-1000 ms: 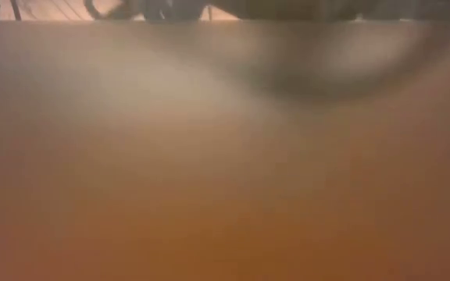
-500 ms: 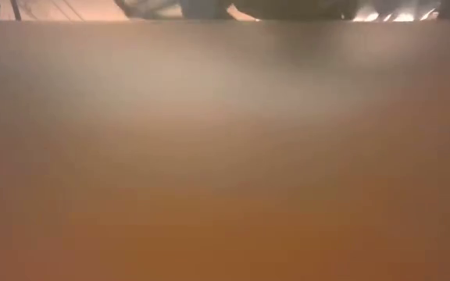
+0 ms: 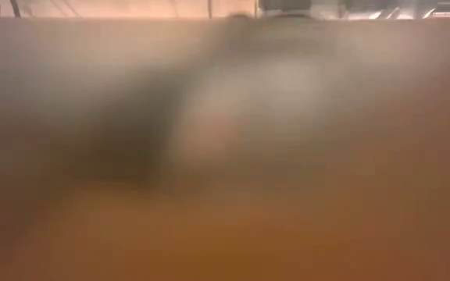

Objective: Pick and place USB-C Cables
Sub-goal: Put the middle right black charger cable into the orange bin

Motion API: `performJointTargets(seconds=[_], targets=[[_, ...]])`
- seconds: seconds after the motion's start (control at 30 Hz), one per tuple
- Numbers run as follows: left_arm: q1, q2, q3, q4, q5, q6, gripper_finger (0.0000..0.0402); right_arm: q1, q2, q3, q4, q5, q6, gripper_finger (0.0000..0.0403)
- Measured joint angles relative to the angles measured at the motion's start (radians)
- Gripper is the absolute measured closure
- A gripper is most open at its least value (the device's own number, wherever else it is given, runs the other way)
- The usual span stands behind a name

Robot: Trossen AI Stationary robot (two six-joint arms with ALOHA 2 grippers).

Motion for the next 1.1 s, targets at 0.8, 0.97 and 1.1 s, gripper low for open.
performJointTargets(seconds=[0.8,0.97,1.1], targets=[[0.019,0.0,0.0,0.004,-0.009,0.297,0.0245,-0.002,-0.337,-0.001,-0.344,0.258,0.301,0.0207],[0.019,0.0,0.0,0.109,-0.046,0.286,0.0245,-0.003,-0.374,-0.001,-0.442,0.266,0.429,0.0207],[0.019,0.0,0.0,0.259,-0.026,0.267,0.0245,-0.004,-0.405,-0.001,-0.625,0.384,0.59,0.0207]])
